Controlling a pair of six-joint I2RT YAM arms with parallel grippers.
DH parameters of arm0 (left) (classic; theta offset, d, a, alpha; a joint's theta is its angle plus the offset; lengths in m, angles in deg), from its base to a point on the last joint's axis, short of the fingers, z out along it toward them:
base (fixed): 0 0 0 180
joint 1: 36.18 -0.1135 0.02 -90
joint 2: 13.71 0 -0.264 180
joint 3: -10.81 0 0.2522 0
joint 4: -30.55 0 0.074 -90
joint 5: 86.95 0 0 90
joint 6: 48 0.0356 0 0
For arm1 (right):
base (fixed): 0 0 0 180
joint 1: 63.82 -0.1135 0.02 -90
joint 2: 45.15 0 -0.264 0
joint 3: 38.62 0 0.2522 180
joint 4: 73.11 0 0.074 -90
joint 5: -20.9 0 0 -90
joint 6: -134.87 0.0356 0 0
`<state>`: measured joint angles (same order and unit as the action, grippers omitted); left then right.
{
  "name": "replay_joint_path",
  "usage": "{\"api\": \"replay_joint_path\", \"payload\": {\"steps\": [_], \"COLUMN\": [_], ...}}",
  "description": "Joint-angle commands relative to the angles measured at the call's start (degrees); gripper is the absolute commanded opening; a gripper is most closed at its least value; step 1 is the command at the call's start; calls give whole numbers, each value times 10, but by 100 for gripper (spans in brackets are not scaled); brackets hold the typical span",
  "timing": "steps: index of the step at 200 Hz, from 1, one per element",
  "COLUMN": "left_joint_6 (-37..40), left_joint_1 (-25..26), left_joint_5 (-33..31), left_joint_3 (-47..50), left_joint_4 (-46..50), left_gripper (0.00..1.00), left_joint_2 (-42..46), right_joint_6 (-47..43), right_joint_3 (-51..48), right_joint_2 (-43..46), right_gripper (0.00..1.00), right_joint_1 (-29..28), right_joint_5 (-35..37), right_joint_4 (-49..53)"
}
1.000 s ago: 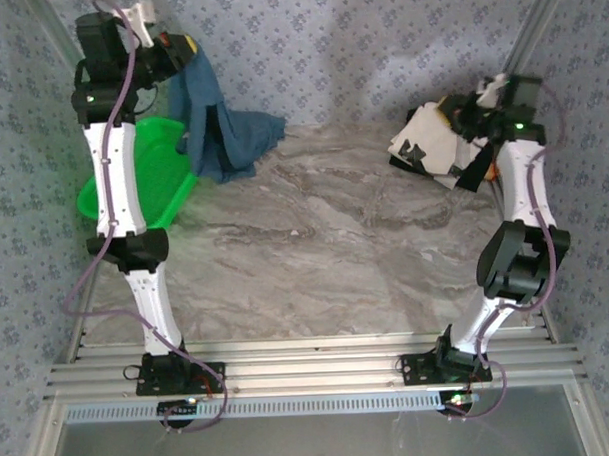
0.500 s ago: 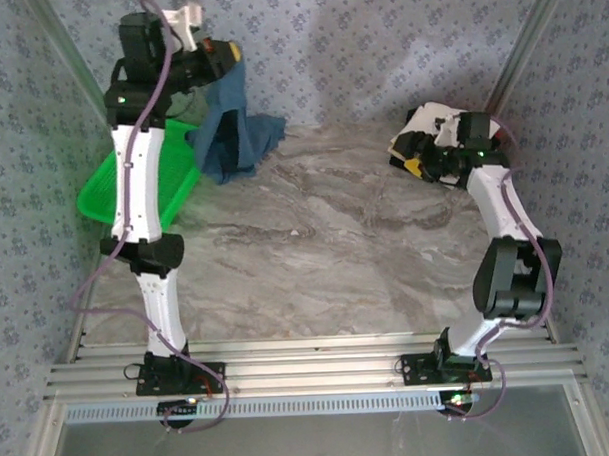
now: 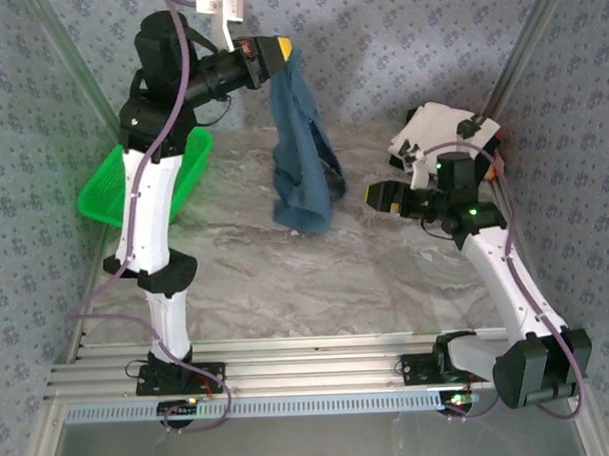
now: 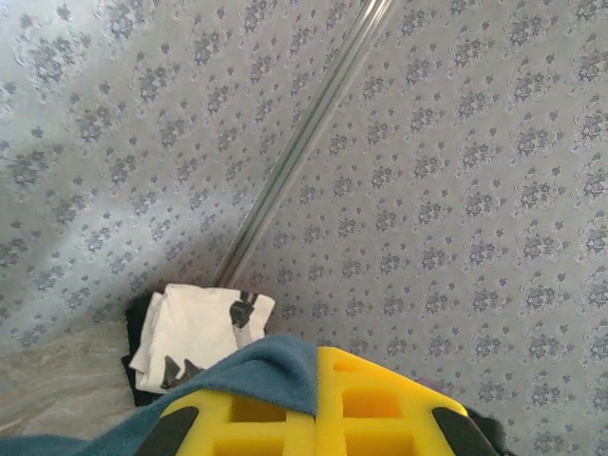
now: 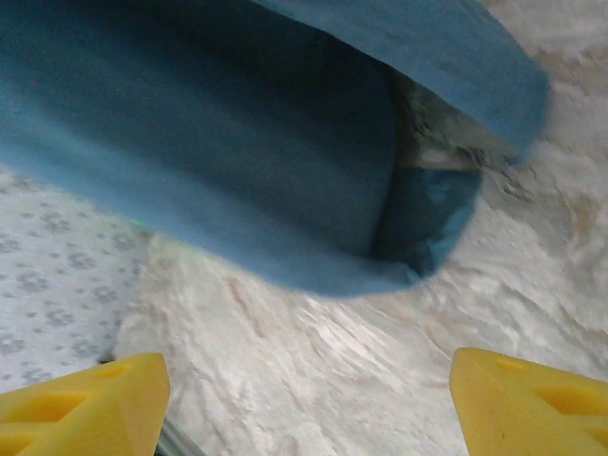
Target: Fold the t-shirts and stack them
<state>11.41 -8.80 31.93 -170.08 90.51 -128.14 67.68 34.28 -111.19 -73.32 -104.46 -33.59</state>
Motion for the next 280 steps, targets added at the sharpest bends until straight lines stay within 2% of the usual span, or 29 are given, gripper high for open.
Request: {"api": "replay_joint_path", "payload": {"steps": [1, 17, 34, 63, 82, 103, 128, 153, 190, 211, 257, 280], "left_joint_6": [32, 50, 69, 82, 68, 47, 37, 31, 18, 16, 17, 17], "left_joint_1": [-7, -13, -17, -21, -40, -62, -75, -80, -80, -81, -80, -80], "left_joint_5": [-11, -16, -30, -62, -82, -101, -116, -114, -107, -109, -113, -114], "left_joint_3": [-13, 6, 67, 277, 449, 608, 725, 796, 854, 867, 873, 875], "left_joint_4": [33, 70, 93, 48, -13, -64, -94, -106, -123, -125, -123, -122], "left_gripper": [0, 0, 0, 0, 0, 0, 0, 0, 0, 0, 0, 0], "left_joint_2": [31, 49, 82, 178, 252, 318, 370, 402, 422, 428, 432, 434], "right_joint_6": [-19, -20, -30, -29, 1, 52, 85, 117, 164, 180, 185, 197], "right_joint_3": [-16, -11, -7, 14, 16, 17, 19, -2, -9, -14, -47, -58], "right_joint_2": [-25, -68, -118, -199, -226, -245, -251, -251, -301, -317, -317, -318], "right_gripper": [80, 79, 78, 76, 75, 74, 74, 72, 66, 63, 61, 56], "right_joint_1": [-36, -50, -64, -72, -62, -49, -46, -30, -15, -14, -3, -3], "right_joint_5": [109, 163, 203, 265, 241, 174, 128, 104, 49, 43, 33, 24], "right_joint_4": [30, 39, 33, 49, 35, 38, 75, 84, 37, 30, 6, -22]}}
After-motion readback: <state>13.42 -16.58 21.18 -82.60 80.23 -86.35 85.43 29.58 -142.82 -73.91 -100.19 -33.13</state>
